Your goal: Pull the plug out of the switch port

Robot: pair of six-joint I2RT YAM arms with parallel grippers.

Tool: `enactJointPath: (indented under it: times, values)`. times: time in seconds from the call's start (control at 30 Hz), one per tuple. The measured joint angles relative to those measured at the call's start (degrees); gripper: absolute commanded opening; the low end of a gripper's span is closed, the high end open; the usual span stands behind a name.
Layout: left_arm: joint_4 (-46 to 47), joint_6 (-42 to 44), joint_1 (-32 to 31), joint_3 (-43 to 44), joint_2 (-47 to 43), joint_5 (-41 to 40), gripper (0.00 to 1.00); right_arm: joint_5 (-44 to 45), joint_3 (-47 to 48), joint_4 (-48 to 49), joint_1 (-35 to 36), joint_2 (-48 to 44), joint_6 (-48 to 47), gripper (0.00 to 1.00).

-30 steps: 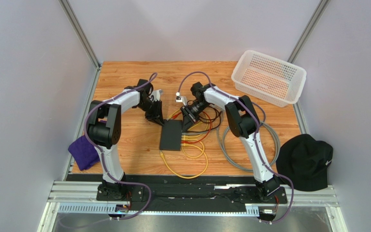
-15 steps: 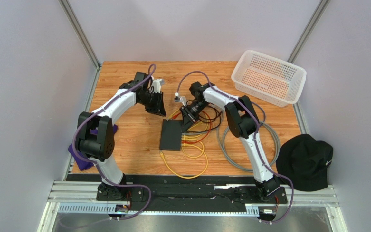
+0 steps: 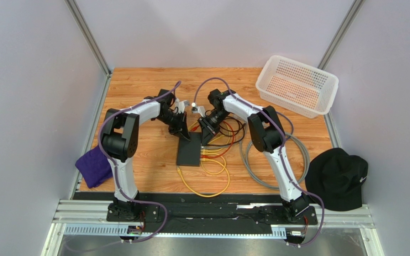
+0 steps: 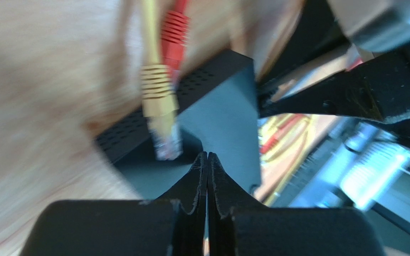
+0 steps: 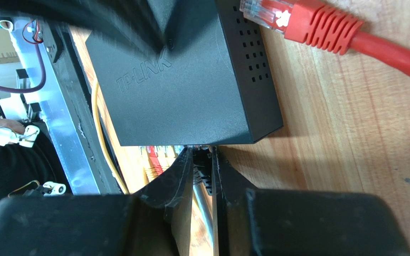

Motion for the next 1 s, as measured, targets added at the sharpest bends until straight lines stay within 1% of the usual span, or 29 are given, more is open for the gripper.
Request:
enactJointPath:
  times: [0.07,0.2,0.43,0.63,0.8,1.0]
  values:
    - [-1.0,-0.2,-0.1,0.8,1.1,1.2,0.00,0.2,0.0,0.0,0.0,0.0,0.0,0.00]
    - [-1.5,-0.2,-0.4,2.5,2.1,0.8,0.00,0.3,0.0,0.0,0.0,0.0,0.0,0.00]
    - [-1.6,-0.2,-0.4,2.6,2.1,0.5,0.00,0.8,-0.4,0.0,0.0,-0.4,-0.1,0.00]
    - [-1.6,-0.2,-0.5,2.6,2.1,0.4,0.00,4.3,0.7,-1.4,-0.1,-0.7,-0.2,0.00]
    - [-1.6,-0.2,-0.5,2.7,2.1,0.4,0.00,8.4,3.0,-0.5,-0.1,-0.7,-0.1,0.00]
    - [-1.6,-0.2,-0.6,2.7,2.1,0.3,0.00,8.4,2.6,0.0,0.0,-0.8,-0.2,0.00]
